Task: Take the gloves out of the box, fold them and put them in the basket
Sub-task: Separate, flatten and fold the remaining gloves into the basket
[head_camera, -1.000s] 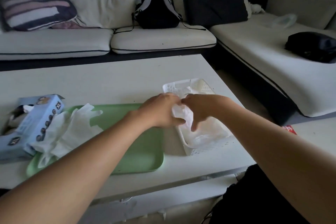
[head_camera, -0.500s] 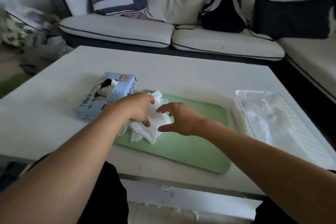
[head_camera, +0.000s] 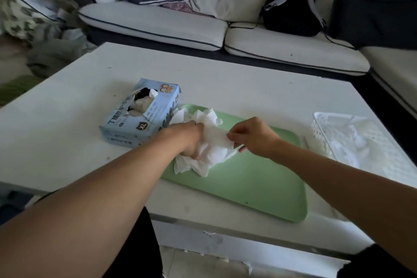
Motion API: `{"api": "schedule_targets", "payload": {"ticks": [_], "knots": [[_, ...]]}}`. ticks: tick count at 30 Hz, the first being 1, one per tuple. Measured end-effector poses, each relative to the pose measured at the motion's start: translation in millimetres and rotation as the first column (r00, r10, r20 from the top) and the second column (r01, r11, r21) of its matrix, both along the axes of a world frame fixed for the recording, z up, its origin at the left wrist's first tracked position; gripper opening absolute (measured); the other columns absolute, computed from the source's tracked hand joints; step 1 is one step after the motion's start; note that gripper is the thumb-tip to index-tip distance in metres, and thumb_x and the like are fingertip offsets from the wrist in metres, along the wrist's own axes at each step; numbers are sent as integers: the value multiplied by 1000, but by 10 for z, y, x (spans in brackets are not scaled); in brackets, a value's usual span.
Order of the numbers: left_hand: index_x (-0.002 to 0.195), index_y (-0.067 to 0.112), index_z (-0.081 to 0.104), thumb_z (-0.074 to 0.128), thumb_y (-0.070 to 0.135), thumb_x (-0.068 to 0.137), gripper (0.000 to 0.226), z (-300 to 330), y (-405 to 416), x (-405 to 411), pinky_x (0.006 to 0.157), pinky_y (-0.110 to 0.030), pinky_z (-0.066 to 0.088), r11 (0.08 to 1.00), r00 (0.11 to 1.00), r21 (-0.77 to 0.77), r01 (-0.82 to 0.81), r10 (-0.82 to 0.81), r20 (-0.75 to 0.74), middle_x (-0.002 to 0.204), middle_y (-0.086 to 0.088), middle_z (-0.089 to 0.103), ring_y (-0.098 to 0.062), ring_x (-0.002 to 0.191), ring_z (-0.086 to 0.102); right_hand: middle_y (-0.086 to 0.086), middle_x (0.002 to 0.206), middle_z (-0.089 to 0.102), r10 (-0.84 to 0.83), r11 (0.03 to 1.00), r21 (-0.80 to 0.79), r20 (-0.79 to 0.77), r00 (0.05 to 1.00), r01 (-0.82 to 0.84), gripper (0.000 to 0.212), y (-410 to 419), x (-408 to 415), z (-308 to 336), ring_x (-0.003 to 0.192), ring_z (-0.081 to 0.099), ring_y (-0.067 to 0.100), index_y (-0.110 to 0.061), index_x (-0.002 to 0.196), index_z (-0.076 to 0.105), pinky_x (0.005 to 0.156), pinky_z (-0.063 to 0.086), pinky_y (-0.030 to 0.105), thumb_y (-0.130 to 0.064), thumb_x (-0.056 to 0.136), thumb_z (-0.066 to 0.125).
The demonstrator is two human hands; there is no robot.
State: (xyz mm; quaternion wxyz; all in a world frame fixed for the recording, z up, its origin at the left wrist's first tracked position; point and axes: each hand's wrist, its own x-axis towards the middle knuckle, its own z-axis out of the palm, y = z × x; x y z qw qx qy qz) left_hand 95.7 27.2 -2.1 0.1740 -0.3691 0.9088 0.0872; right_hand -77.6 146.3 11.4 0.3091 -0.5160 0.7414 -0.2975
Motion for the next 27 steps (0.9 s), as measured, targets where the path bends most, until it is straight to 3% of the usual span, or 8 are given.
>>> {"api": "schedule_targets", "payload": {"ticks": [5, 13, 15, 17, 19, 21, 23, 27], "knots": [[150, 21, 36, 81, 45, 79, 88, 23, -34, -90, 101, -43, 48, 1000, 997, -20, 14, -12, 80, 147, -7, 42, -32, 127, 55, 10, 90, 74, -112, 993, 32, 488, 866, 110, 17, 294, -283, 298, 82, 71, 16, -7, 99, 70, 75, 59, 27, -18, 101, 57], [143, 14, 47, 67, 43, 90, 64, 147, -80, -128, 101, -44, 49, 994, 971, -78, -73, 89, 224, 145, -10, 38, -34, 123, 53, 4, 88, 69, -57, 975, -80, 814, 578, 208, 21, 406, -611, 892, 78, 66, 19, -13, 96, 65, 72, 56, 28, -14, 102, 45], [143, 16, 46, 62, 35, 90, 59, 322, -25, -186, 103, -46, 47, 992, 983, -72, -106, 115, 144, 145, -10, 34, -35, 129, 45, 3, 89, 68, -32, 976, -93, 829, 559, 195, 19, 427, -682, 943, 78, 65, 19, -13, 94, 65, 74, 56, 29, -15, 101, 46], [140, 25, 48, 66, 34, 86, 58, 554, 85, -263, 98, -40, 48, 983, 969, 65, -171, 179, -168, 139, -5, 37, -28, 130, 43, 3, 86, 66, -22, 982, -88, 822, 569, 165, 19, 428, -704, 947, 76, 65, 19, -11, 94, 63, 71, 55, 29, -14, 99, 44], [132, 30, 55, 74, 39, 76, 60, 775, 302, -372, 93, -30, 47, 884, 754, 453, -114, 374, -539, 130, 2, 51, -18, 124, 53, 5, 84, 63, -7, 990, -77, 805, 594, 117, 21, 451, -699, 948, 74, 60, 21, -7, 99, 59, 68, 51, 30, -16, 97, 40], [131, 31, 59, 80, 47, 63, 73, 873, 515, -477, 96, -30, 47, 683, 556, 715, 150, 540, -632, 122, 3, 64, -13, 116, 63, 5, 79, 65, 19, 998, -52, 814, 581, 40, 34, 500, -672, 970, 70, 60, 21, -5, 88, 66, 66, 51, 29, -18, 97, 35], [122, 25, 66, 87, 40, 67, 61, 828, 634, -580, 90, -30, 50, 628, 507, 725, 281, 545, -668, 108, 0, 72, -13, 100, 68, 9, 85, 68, 41, 999, -38, 822, 568, -16, 42, 537, -652, 980, 75, 64, 22, -4, 92, 70, 67, 55, 28, -17, 98, 31], [91, 14, 70, 77, 19, 87, 10, 727, 700, -741, 73, -25, 50, 678, 367, 688, 258, 590, -719, 85, 0, 70, -13, 76, 65, 13, 97, 60, -32, 997, -15, 823, 566, 79, 28, 587, -737, 888, 80, 61, 24, -4, 113, 57, 68, 54, 31, -18, 98, 37]]}}
